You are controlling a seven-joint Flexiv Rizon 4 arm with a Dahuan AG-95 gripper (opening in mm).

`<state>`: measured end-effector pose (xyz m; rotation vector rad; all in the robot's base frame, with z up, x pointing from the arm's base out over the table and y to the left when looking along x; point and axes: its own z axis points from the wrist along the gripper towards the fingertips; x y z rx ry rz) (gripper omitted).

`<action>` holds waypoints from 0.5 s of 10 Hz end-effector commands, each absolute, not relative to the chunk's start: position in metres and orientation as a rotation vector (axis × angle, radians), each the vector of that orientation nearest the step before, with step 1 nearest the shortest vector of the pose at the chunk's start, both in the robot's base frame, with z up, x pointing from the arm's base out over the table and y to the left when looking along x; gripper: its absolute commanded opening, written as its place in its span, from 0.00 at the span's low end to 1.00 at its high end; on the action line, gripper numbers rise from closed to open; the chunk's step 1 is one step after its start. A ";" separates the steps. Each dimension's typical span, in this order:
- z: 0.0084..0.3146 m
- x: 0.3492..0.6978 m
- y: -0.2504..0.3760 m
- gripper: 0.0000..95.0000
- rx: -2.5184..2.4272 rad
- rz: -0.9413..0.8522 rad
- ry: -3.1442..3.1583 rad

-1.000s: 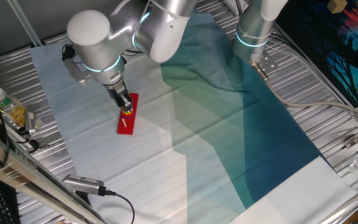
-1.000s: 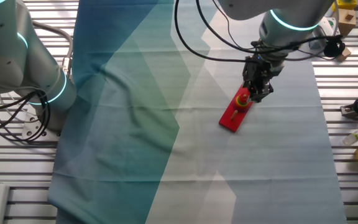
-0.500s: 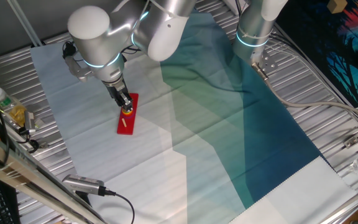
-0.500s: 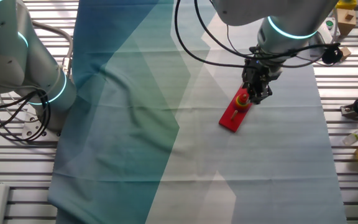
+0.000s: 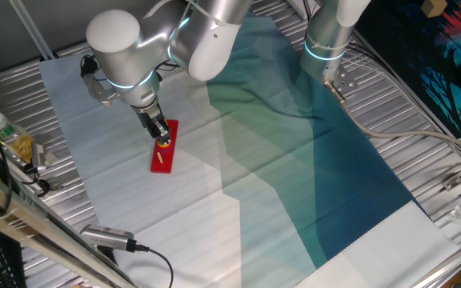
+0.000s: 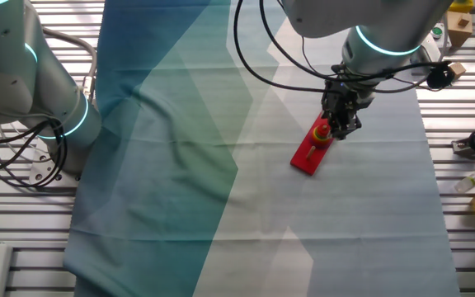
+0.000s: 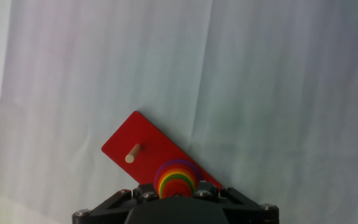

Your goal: Take out one Hanoi block and throw it aside

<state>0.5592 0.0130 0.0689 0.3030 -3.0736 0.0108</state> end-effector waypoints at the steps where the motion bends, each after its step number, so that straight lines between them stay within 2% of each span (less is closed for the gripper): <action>1: 0.069 0.558 0.013 0.40 0.294 0.012 -3.074; 5: 0.068 0.558 0.013 0.40 0.292 0.009 -3.070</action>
